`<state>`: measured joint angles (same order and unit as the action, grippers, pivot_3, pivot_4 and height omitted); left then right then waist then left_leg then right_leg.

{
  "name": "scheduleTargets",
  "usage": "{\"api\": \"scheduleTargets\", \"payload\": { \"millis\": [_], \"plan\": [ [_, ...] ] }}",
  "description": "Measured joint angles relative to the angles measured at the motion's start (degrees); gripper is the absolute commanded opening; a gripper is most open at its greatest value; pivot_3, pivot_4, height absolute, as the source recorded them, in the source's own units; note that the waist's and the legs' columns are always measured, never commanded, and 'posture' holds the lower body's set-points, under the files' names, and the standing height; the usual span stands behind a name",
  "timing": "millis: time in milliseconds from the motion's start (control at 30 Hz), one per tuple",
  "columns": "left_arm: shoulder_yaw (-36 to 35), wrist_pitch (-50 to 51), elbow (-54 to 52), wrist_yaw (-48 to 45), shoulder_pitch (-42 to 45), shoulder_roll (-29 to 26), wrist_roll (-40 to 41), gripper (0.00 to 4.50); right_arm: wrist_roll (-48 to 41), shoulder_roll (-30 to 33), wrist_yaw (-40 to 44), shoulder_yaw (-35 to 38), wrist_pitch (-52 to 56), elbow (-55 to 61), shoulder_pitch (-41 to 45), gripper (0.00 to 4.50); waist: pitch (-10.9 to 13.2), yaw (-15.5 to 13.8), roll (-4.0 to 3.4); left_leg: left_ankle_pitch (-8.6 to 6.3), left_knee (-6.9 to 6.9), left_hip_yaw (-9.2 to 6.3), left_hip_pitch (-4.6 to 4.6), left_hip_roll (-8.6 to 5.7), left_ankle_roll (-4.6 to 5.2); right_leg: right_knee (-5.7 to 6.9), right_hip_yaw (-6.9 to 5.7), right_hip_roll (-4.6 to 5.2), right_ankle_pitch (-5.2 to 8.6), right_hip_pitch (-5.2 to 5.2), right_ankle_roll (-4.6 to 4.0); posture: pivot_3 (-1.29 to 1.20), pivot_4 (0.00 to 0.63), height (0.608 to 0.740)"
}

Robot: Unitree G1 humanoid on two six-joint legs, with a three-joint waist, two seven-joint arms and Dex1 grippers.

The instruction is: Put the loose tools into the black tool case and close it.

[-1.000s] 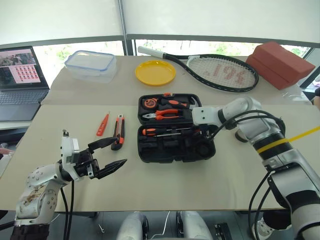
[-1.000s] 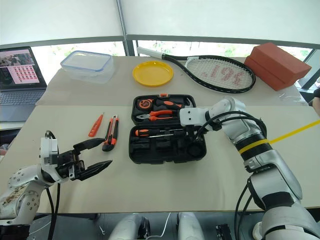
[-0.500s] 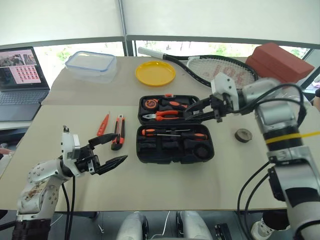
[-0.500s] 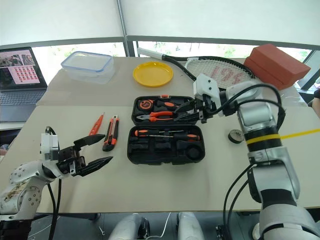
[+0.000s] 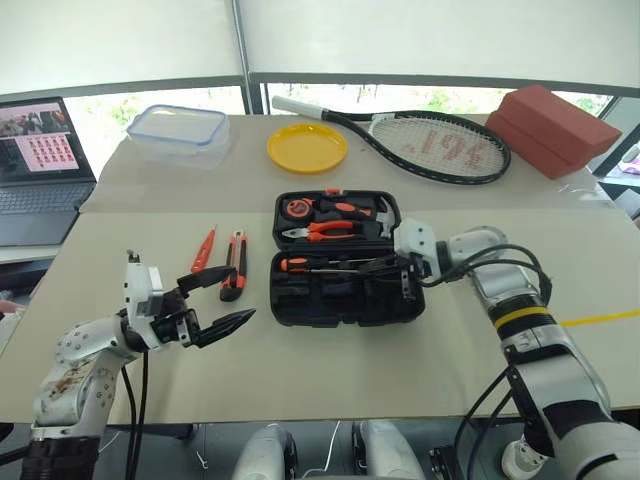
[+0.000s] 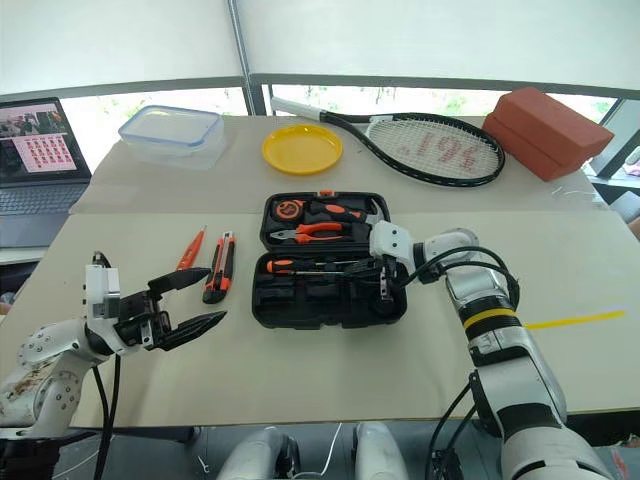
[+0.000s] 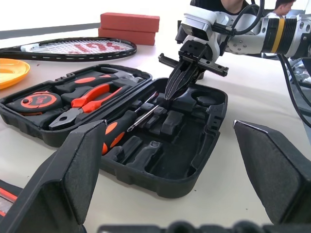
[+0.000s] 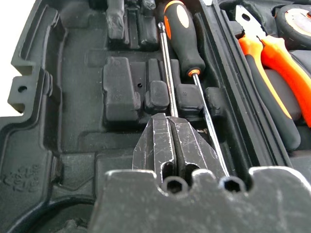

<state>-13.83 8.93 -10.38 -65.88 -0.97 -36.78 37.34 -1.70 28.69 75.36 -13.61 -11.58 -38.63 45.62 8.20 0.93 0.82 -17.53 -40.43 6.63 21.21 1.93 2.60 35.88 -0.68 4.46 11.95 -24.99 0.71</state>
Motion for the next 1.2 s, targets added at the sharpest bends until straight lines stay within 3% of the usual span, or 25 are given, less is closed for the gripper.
{"api": "scheduleTargets", "payload": {
  "millis": [400, 433, 467, 600, 700, 833, 967, 1067, 1200],
  "plan": [
    [-1.8, 0.2, -2.7, 3.5, -4.7, 0.1, 0.2, 4.50, -0.6, -2.1, -1.5, 0.8, 4.6, -1.7, 1.1, 0.04, 0.0, 0.1, 0.02, -0.03, 0.04, -0.03, -0.26, 0.14, 0.16, 0.21, -0.01, -0.04, -0.24, 0.07, -0.38, 0.00, 0.150, 0.740],
    [-2.9, 0.2, -3.1, 4.2, -6.0, 0.2, 0.2, 4.50, -2.6, -2.2, -1.1, 1.9, 6.6, 0.5, -0.1, 0.59, 0.0, 0.1, 0.02, -0.02, 0.06, -0.03, -0.16, 0.15, 0.15, 0.21, -0.02, -0.04, -0.24, -0.03, -0.39, 0.00, 0.150, 0.740],
    [-4.0, 0.1, -3.5, 4.8, -7.5, 0.4, 0.3, 4.50, -4.9, -2.2, -0.6, 3.4, 8.7, 3.5, -1.6, 0.75, 0.0, 0.1, 0.02, -0.01, 0.13, -0.04, -0.06, 0.16, 0.12, 0.21, -0.01, -0.03, -0.24, -0.17, -0.39, 0.00, 0.150, 0.740],
    [-11.1, -1.1, -3.2, 8.5, -15.1, 1.9, -0.4, 4.50, -13.2, 2.3, -0.7, 10.1, 16.0, 17.7, -8.8, 2.18, 0.0, -0.2, 0.02, 0.11, 0.43, -0.02, 0.01, 0.20, -0.09, -0.09, -0.12, -0.01, -0.20, -0.22, -0.41, 0.00, 0.150, 0.740],
    [-18.5, -2.7, 0.2, 15.6, -20.2, 3.1, -4.8, 4.50, -17.0, 4.5, -3.8, 17.1, 15.9, 26.3, -17.5, 3.16, -0.1, -0.5, 0.17, -0.07, 0.57, -0.03, -0.02, 0.20, 0.11, -0.23, -0.17, 0.00, -0.07, -0.17, -0.41, 0.00, 0.150, 0.740],
    [-25.4, -2.3, 2.5, 21.6, -24.3, 3.4, -6.7, 4.50, -22.5, 3.0, -6.3, 26.2, 10.1, 30.2, -28.5, 4.45, -0.1, -0.6, 0.26, -0.16, 0.56, 0.00, -0.04, 0.13, 0.27, -0.22, -0.13, 0.05, -0.05, -0.13, -0.40, 0.00, 0.150, 0.740],
    [-28.2, 0.9, 1.8, 24.0, -24.6, 3.5, -4.5, 4.50, -26.7, 3.1, -6.7, 30.5, 9.3, 32.2, -33.4, 4.45, -0.1, -0.6, 0.28, -0.12, 0.54, 0.01, -0.16, 0.12, 0.25, -0.15, -0.06, 0.05, -0.05, -0.05, -0.40, 0.00, 0.150, 0.740],
    [-27.7, 8.9, -0.2, 26.9, -21.7, 2.4, -0.4, 4.50, -27.6, 3.1, -6.1, 31.7, 6.3, 33.3, -36.0, 4.45, 0.0, -0.7, 0.40, -0.06, 0.54, -0.04, -0.22, 0.14, 0.17, 0.00, -0.07, -0.03, -0.03, -0.04, -0.41, 0.00, 0.150, 0.740],
    [-22.1, 26.2, -1.8, 33.3, -10.0, -6.2, 4.1, 4.50, -28.4, 2.8, -6.4, 31.8, 4.0, 35.6, -36.5, 4.45, 0.0, -1.1, 0.46, 0.09, 0.55, -0.08, -0.26, 0.08, 0.05, 0.17, -0.04, -0.06, -0.02, -0.04, -0.43, 0.00, 0.150, 0.740]
  ]
}}
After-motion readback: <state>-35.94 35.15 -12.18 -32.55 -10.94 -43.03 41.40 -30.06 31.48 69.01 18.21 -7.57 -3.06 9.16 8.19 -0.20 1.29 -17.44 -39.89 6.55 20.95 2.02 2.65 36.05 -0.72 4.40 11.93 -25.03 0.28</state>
